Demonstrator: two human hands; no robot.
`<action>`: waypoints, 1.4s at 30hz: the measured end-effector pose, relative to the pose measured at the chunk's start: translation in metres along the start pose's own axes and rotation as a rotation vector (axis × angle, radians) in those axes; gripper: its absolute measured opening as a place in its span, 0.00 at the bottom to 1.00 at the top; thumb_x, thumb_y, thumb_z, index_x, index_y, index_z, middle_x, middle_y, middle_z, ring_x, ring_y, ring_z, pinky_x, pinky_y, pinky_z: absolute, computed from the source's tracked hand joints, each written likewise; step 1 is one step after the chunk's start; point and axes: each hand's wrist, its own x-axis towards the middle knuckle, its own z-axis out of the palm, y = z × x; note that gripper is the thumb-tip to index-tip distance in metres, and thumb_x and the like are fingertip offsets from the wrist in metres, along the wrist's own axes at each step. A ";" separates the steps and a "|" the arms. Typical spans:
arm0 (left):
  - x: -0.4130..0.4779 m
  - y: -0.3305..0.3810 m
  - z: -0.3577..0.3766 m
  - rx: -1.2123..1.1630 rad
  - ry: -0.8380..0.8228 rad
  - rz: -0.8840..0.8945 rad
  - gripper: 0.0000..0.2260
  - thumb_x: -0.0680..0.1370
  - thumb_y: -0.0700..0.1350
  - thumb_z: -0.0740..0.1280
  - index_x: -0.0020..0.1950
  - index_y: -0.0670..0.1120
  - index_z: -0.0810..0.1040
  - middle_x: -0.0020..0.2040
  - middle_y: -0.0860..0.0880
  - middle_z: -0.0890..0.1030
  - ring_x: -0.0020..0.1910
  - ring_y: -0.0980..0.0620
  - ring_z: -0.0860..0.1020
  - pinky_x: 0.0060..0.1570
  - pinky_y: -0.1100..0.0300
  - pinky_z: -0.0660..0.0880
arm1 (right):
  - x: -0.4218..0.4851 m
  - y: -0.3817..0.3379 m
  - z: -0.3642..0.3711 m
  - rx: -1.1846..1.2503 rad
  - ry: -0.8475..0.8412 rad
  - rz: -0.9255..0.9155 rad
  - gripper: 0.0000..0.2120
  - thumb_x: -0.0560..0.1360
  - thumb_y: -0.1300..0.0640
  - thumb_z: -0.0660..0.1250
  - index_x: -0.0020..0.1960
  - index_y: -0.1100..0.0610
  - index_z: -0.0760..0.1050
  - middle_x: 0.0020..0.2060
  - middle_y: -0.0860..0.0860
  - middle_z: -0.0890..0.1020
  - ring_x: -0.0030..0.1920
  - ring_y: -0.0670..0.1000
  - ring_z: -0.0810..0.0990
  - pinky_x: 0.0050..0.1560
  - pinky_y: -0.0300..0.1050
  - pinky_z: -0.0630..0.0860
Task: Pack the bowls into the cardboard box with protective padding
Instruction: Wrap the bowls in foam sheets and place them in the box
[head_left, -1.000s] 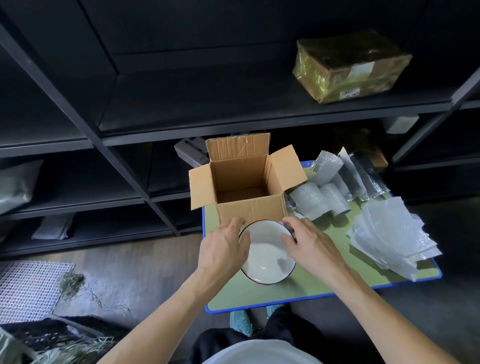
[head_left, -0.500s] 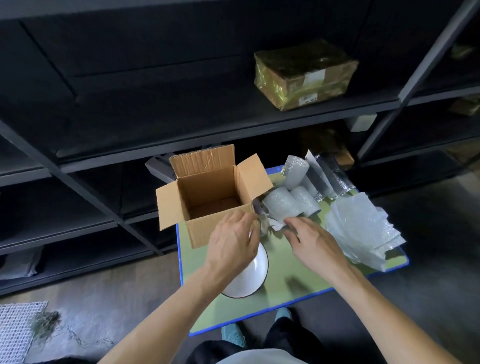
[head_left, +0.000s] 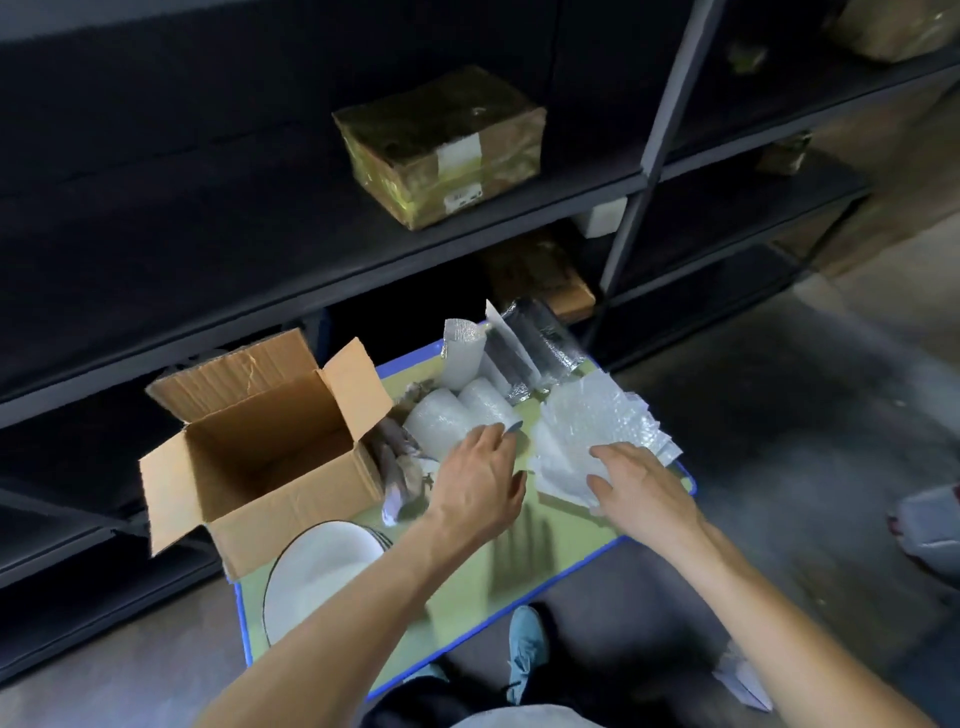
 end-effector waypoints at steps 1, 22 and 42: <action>0.009 0.006 0.004 0.019 -0.023 0.002 0.20 0.80 0.50 0.63 0.70 0.44 0.71 0.68 0.45 0.73 0.68 0.43 0.70 0.63 0.50 0.71 | 0.003 0.009 -0.002 -0.008 -0.005 0.012 0.22 0.82 0.51 0.58 0.76 0.54 0.65 0.71 0.50 0.70 0.71 0.54 0.66 0.65 0.48 0.68; 0.102 0.027 0.069 0.167 -0.102 -0.058 0.09 0.72 0.35 0.65 0.45 0.48 0.80 0.39 0.49 0.81 0.41 0.45 0.75 0.41 0.57 0.67 | 0.045 0.070 0.009 -0.005 -0.089 -0.056 0.18 0.82 0.50 0.58 0.70 0.53 0.71 0.66 0.50 0.74 0.66 0.54 0.69 0.62 0.53 0.72; 0.042 -0.001 -0.011 -0.537 0.406 -0.183 0.06 0.76 0.35 0.70 0.48 0.45 0.83 0.42 0.55 0.84 0.42 0.60 0.81 0.46 0.66 0.76 | 0.068 0.030 -0.033 0.330 0.087 -0.014 0.34 0.80 0.45 0.62 0.79 0.55 0.50 0.65 0.56 0.76 0.64 0.60 0.74 0.60 0.55 0.73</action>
